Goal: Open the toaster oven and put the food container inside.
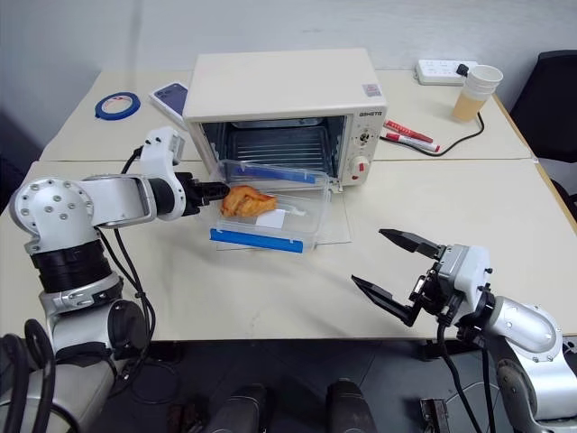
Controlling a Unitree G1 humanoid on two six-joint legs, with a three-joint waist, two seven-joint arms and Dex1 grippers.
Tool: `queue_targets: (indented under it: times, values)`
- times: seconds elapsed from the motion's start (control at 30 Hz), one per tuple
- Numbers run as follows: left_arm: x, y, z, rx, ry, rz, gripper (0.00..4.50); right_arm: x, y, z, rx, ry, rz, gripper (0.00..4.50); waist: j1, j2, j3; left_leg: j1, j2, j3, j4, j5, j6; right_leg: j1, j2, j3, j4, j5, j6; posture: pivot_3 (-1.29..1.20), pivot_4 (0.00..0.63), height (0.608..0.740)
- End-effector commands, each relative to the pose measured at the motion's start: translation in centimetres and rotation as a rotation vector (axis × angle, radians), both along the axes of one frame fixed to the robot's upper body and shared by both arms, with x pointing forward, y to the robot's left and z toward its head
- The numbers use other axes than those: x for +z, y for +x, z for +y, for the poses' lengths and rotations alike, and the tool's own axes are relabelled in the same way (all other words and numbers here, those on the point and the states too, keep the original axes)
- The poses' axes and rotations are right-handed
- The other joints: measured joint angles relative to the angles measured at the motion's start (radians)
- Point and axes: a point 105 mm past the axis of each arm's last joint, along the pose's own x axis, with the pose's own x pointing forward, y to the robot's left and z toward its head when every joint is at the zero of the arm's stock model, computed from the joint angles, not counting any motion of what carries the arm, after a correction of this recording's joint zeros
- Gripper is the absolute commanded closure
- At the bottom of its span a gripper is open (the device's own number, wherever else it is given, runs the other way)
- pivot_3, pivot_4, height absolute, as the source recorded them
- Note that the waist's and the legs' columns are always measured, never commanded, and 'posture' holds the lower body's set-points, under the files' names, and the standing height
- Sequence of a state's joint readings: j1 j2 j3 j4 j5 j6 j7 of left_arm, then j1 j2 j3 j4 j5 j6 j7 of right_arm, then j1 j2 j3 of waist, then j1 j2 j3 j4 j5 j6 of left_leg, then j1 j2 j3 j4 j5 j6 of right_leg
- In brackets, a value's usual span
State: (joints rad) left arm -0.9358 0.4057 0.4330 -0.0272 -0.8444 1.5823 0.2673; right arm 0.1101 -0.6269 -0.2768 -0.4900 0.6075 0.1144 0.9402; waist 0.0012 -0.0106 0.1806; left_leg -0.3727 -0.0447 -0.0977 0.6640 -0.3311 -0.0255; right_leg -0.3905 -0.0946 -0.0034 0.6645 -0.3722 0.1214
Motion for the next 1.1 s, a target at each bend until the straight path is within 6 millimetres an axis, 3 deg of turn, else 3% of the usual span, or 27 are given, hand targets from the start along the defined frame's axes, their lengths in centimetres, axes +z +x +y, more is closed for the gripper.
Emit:
queue_targets:
  times: [0.03, 0.17, 0.27, 0.4, 0.53, 0.57, 0.63, 0.8, 0.87, 1.1]
  values:
    - [2.4, -0.6, 1.4, -0.048, -0.082, -0.101, 2.13, 0.3, -0.5, 0.0, 0.023, -0.013, 0.006, 0.00, -0.003, 0.000, 0.000, 0.000, 0.000, 0.000, 0.000, 0.000, 0.000, 0.000, 0.000, 0.000, 0.000, 0.000, 0.000, 0.00, 0.150, 0.740]
    - [3.6, -3.0, 2.1, -0.285, -0.067, -0.247, 2.13, 0.1, -0.9, 0.2, 0.061, -0.016, 0.055, 0.00, -0.008, 0.000, 0.000, 0.001, 0.000, 0.001, -0.002, 0.000, 0.000, -0.001, 0.000, 0.001, 0.000, 0.000, 0.000, 0.00, 0.150, 0.740]
    - [2.6, -4.9, 4.2, -0.448, 0.032, -0.342, 2.13, -0.6, -1.4, 1.0, 0.109, -0.048, 0.129, 0.00, -0.011, 0.001, 0.000, 0.002, 0.001, 0.000, -0.003, 0.000, -0.001, -0.001, 0.000, 0.003, -0.001, 0.000, 0.000, 0.00, 0.150, 0.740]
    - [1.2, -6.0, 6.8, -0.569, 0.165, -0.446, 3.03, -1.5, -1.3, 2.6, 0.124, -0.076, 0.200, 0.79, -0.005, 0.001, 0.000, 0.002, 0.002, 0.000, -0.003, 0.000, -0.001, 0.000, -0.001, 0.005, -0.004, 0.000, -0.001, 0.00, 0.150, 0.740]
    - [-1.9, -7.1, 7.3, -0.704, 0.291, -0.455, 3.93, -2.2, -0.4, 4.6, 0.118, -0.084, 0.207, 1.84, 0.004, 0.001, 0.000, 0.001, 0.002, -0.004, -0.001, 0.000, -0.001, 0.002, -0.003, 0.007, -0.006, 0.000, -0.002, 0.00, 0.150, 0.740]
    - [-2.7, -7.3, 7.3, -0.720, 0.297, -0.445, 4.27, -2.5, 0.1, 5.1, 0.113, -0.093, 0.205, 2.20, 0.004, 0.001, 0.000, 0.001, 0.001, -0.004, -0.001, -0.001, 0.000, 0.003, -0.003, 0.007, -0.006, 0.000, -0.002, 0.00, 0.150, 0.740]
    - [-3.8, -7.7, 7.0, -0.757, 0.309, -0.434, 4.50, -2.8, 1.0, 5.9, 0.096, -0.101, 0.194, 2.75, 0.001, 0.001, 0.000, 0.000, 0.001, -0.004, -0.002, -0.001, 0.000, 0.002, -0.003, 0.007, -0.006, 0.000, -0.002, 0.00, 0.150, 0.740]
    - [-5.9, -8.4, 5.7, -0.814, 0.327, -0.430, 4.50, -2.6, 3.5, 7.3, 0.057, -0.102, 0.145, 4.20, -0.005, 0.001, 0.000, -0.001, 0.001, -0.004, -0.002, -0.001, 0.000, 0.000, -0.002, 0.007, -0.004, 0.000, -0.002, 0.00, 0.150, 0.740]
    - [-6.2, -8.3, 4.9, -0.808, 0.310, -0.436, 4.50, -2.5, 4.1, 7.7, 0.060, -0.092, 0.151, 4.42, -0.006, 0.001, 0.000, -0.001, 0.001, -0.004, -0.002, -0.001, 0.000, -0.001, -0.002, 0.007, -0.003, 0.000, -0.002, 0.00, 0.150, 0.740]
    - [-7.2, -7.4, 1.7, -0.789, 0.306, -0.453, 4.50, -2.7, 5.5, 9.7, 0.112, -0.089, 0.213, 4.42, -0.006, 0.001, -0.001, -0.001, 0.001, -0.004, -0.001, -0.001, 0.000, -0.001, -0.002, 0.007, -0.002, 0.000, -0.002, 0.00, 0.150, 0.740]
